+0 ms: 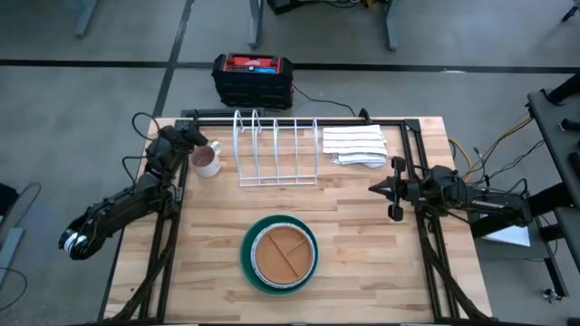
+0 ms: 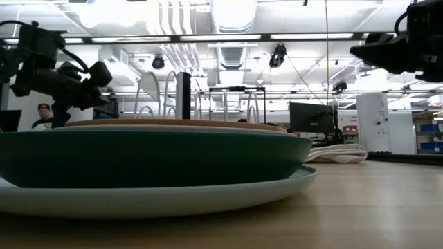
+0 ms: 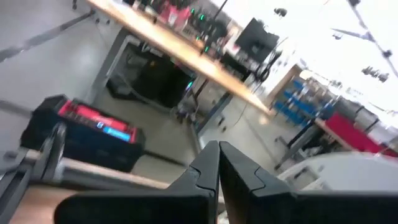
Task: Sort dishes
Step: Put the brown plate into the dishwasher rack
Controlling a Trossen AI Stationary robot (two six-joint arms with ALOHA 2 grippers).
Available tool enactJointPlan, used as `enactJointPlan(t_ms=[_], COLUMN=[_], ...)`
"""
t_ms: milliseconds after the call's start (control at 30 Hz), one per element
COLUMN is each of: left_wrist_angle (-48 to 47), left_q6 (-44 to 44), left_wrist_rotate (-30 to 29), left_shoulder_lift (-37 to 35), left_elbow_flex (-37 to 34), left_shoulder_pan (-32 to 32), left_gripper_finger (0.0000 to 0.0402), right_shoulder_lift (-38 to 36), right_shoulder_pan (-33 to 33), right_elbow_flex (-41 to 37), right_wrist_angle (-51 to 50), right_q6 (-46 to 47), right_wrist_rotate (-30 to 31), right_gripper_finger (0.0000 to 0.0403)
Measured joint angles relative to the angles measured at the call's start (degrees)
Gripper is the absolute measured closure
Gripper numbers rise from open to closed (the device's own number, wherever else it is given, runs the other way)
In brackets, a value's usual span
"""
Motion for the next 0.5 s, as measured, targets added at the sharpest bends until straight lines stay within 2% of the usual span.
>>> enactJointPlan(t_ms=[167, 367, 500], left_wrist_angle=[-2.84, -6.68, -12.20], left_q6=[-1.46, -12.19, -15.13], left_wrist_rotate=[-0.52, -1.42, -1.92], left_shoulder_lift=[-1.85, -3.51, -4.13], left_elbow_flex=[1.91, 6.34, 11.69], left_shoulder_pan=[0.00, -0.32, -2.04], left_gripper_finger=[0.0401, 0.0401, 0.0401], right_shoulder_lift=[0.02, 0.02, 0.02], right_shoulder_pan=[0.01, -0.01, 0.01], right_elbow_flex=[0.00, 0.00, 0.00], right_wrist_angle=[0.36, -0.03, -0.04], right_q6=[3.75, 11.64, 9.72], right_wrist_rotate=[0.46, 5.97, 6.53], right_gripper_finger=[0.0403, 0.0403, 0.0403])
